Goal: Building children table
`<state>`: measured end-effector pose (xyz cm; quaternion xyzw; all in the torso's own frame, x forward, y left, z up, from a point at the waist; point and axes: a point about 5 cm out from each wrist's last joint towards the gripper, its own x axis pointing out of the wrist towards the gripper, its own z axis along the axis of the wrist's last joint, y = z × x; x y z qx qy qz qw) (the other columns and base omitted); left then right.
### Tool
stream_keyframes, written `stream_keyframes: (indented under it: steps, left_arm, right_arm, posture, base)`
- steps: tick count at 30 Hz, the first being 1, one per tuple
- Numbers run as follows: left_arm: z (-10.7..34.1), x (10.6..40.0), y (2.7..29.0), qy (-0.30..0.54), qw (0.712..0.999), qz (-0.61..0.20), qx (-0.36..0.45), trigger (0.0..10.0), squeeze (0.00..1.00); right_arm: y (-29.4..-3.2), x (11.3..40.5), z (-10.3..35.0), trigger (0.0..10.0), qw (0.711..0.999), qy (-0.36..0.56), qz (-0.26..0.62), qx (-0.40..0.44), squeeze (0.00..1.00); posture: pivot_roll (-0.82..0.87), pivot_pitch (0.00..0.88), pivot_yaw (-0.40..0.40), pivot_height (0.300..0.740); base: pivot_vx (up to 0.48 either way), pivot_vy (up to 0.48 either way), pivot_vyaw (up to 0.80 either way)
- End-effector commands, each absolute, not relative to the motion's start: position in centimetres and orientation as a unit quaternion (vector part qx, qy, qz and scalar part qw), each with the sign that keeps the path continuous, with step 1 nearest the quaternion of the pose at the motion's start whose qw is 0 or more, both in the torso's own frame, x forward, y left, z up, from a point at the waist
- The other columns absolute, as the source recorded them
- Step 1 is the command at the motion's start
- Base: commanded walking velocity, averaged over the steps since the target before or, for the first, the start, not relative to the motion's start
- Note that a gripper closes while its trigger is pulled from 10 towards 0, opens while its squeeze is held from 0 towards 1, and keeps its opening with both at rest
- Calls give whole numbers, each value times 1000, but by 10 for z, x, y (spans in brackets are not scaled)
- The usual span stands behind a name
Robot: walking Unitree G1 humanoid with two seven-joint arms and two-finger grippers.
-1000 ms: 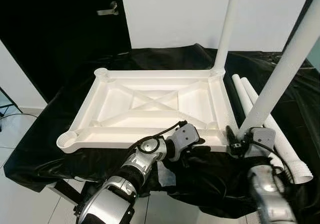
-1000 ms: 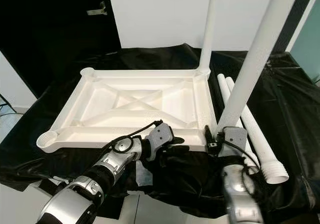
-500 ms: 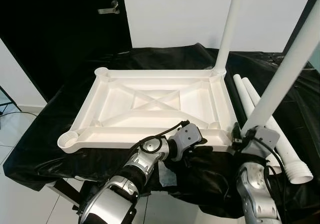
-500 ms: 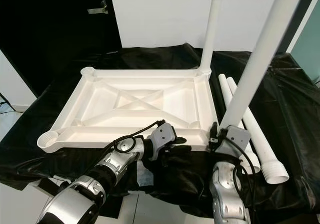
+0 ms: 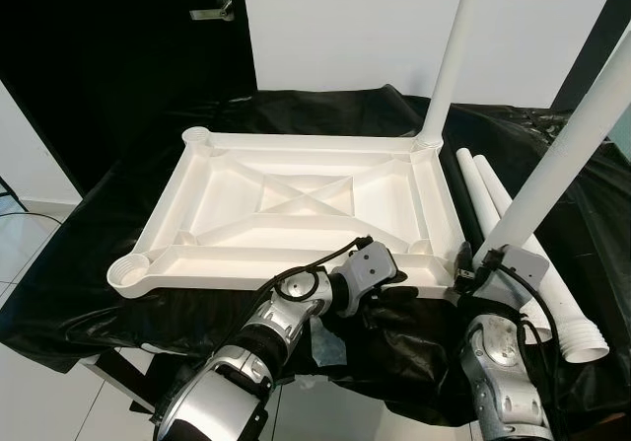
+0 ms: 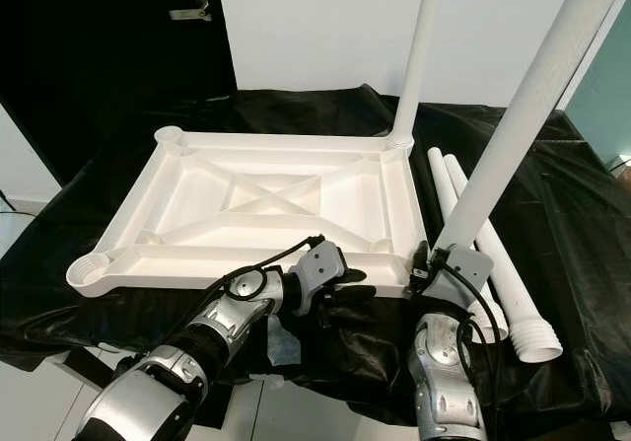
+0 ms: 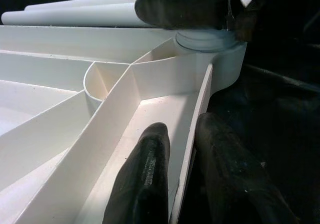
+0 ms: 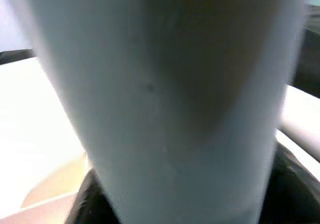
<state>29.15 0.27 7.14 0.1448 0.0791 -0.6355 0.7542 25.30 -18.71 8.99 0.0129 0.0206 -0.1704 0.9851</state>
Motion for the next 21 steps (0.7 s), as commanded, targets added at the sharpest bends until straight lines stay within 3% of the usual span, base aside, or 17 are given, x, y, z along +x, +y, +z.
stream_keyframes:
  steps: [1, 9, 10, 15, 17, 20, 21]
  left_arm:
    - [22, 262, 19, 198, 717, -653, 142, 10000, 0]
    - [23, 262, 19, 198, 715, -655, 143, 10000, 0]
    - [24, 263, 18, 198, 714, -656, 144, 10000, 0]
    - [24, 263, 18, 197, 714, -656, 145, 10000, 0]
    - [25, 264, 18, 196, 710, -659, 149, 10000, 0]
    - [25, 265, 19, 197, 709, -661, 152, 10000, 0]
    - [26, 265, 20, 197, 709, -660, 153, 10000, 0]
  right_arm:
    - [-207, 243, 69, 10000, 979, 79, -190, -11, 1000]
    - [-212, 244, 74, 10000, 989, 73, -105, -72, 1000]
    - [-210, 244, 75, 10000, 992, 75, -49, -92, 0]
    - [-209, 244, 75, 10000, 991, 78, -11, -105, 0]
    - [-208, 243, 83, 10000, 978, 85, 118, -149, 0]
    - [-212, 242, 88, 9647, 967, 100, 170, -161, 0]
    - [-216, 243, 90, 6039, 964, 105, 178, -167, 0]
  posture:
    - [-146, 0, 19, 740]
    - [-160, 0, 27, 740]
    - [-167, 0, 35, 740]
    - [-168, 0, 36, 740]
    - [-176, 0, 52, 740]
    - [-175, 0, 55, 740]
    - [-171, 0, 57, 740]
  base:
    - [0, 0, 0]
    - [0, 0, 0]
    - [0, 0, 0]
    - [0, 0, 0]
    - [0, 0, 0]
    - [0, 0, 0]
    - [0, 0, 0]
